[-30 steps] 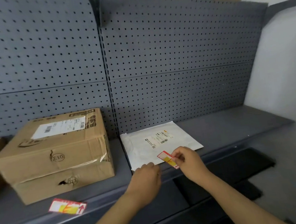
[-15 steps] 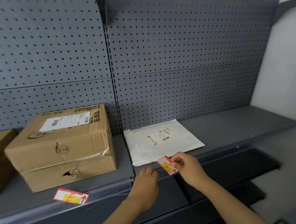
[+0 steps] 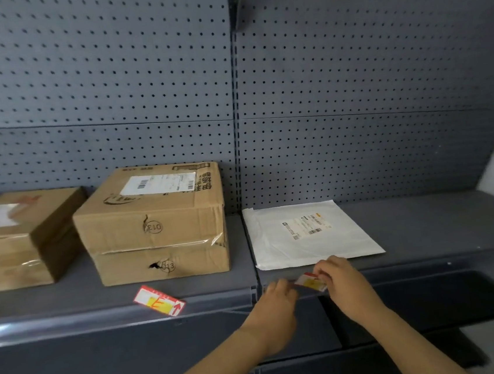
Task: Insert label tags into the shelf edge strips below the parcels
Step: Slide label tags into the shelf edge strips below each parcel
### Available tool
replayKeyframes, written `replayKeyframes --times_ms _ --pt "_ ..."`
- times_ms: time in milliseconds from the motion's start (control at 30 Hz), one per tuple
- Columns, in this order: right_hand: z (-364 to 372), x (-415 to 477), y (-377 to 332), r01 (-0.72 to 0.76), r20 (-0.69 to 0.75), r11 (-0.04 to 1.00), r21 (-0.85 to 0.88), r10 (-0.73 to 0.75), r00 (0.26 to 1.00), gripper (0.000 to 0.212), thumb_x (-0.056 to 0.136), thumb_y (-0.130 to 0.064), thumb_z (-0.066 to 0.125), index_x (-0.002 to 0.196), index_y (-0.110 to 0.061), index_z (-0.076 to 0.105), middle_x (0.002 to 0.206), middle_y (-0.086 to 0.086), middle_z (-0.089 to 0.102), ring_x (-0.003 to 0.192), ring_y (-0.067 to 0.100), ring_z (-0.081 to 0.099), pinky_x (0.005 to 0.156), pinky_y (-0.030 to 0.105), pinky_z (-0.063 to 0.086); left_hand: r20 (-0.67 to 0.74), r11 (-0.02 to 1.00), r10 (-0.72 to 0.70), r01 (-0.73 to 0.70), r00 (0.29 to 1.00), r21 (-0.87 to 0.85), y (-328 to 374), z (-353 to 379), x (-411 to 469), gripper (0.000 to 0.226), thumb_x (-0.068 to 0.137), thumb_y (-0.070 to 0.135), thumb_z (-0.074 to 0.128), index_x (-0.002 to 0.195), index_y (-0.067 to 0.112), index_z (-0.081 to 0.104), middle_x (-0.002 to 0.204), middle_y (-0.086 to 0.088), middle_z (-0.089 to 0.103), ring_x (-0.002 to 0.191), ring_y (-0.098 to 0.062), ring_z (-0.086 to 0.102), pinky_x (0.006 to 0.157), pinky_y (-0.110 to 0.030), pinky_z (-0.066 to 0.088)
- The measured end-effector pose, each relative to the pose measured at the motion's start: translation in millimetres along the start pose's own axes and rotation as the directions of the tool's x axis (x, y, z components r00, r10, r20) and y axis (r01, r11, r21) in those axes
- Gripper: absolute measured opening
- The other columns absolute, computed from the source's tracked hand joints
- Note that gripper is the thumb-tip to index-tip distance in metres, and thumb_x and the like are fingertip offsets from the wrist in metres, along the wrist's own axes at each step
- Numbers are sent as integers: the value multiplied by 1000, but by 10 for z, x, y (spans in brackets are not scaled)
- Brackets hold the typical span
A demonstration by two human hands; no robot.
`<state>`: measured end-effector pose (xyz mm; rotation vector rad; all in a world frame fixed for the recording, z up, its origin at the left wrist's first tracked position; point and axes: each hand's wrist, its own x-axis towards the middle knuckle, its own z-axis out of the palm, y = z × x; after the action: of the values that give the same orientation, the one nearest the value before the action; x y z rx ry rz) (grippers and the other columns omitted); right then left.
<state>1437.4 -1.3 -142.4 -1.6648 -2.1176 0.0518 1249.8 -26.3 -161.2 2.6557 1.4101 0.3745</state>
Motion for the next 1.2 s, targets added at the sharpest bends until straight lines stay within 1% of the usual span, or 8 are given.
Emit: replayKeyframes --times_ms 100,167,367,533,700,900,1033,1200 --pt "42 37 57 78 26 988 -136 -75 997 20 86 -7 59 99 -22 63 99 -2 56 93 16 52 72 26 46 11 1000 -13 13 1000 18 11 -42 -51 35 90 8 43 124 1 48 125 -20 41 114 -35 39 99 -41 35" --pt "90 41 79 81 71 983 -163 -70 995 22 83 -5 61 97 -22 66 97 -2 58 94 17 53 72 27 46 15 1000 -23 23 1000 19 18 -79 -75 36 90 7 43 125 -1 47 124 -22 41 112 -37 39 99 -42 35" --pt "153 -27 49 22 49 997 69 -26 998 18 85 -6 62 95 -21 67 93 -6 53 90 9 47 79 25 43 11 999 -38 38 999 26 -32 -95 -96 35 89 8 46 122 2 51 121 -20 44 107 -37 43 93 -46 41" --pt "104 -129 63 43 39 993 112 -48 998 23 85 -4 61 100 -20 65 101 -7 52 95 6 47 85 20 39 -29 999 -36 36 999 0 -69 -80 -71 35 89 10 46 124 4 50 120 -17 45 109 -33 43 93 -43 41" --pt "123 -227 96 -65 -24 985 158 69 997 25 86 -6 61 106 -22 63 108 -7 50 102 4 47 92 22 45 -112 997 -45 39 993 -59 -22 0 21 43 90 12 45 132 12 42 125 -9 44 112 -27 42 97 -39 38" --pt "162 -263 106 -37 3 997 72 37 999 33 89 -8 55 120 -18 59 119 -3 51 112 9 45 99 25 43 -97 999 -46 46 994 0 40 157 138 50 89 15 45 138 13 37 135 -7 38 117 -27 38 103 -38 30" --pt "156 -276 123 -25 -4 999 23 25 1000 36 90 -9 54 124 -19 57 122 -4 49 113 9 46 98 24 43 -99 999 -40 42 994 17 89 216 162 54 88 13 44 141 13 32 136 -8 35 117 -28 36 102 -37 29" --pt "181 -358 174 -24 -10 999 -29 24 1000 44 89 -10 55 131 -21 50 131 -3 40 119 11 42 101 25 42 -118 999 -44 47 992 20 117 240 196 60 86 10 45 144 14 29 137 -7 34 119 -28 35 102 -38 28"
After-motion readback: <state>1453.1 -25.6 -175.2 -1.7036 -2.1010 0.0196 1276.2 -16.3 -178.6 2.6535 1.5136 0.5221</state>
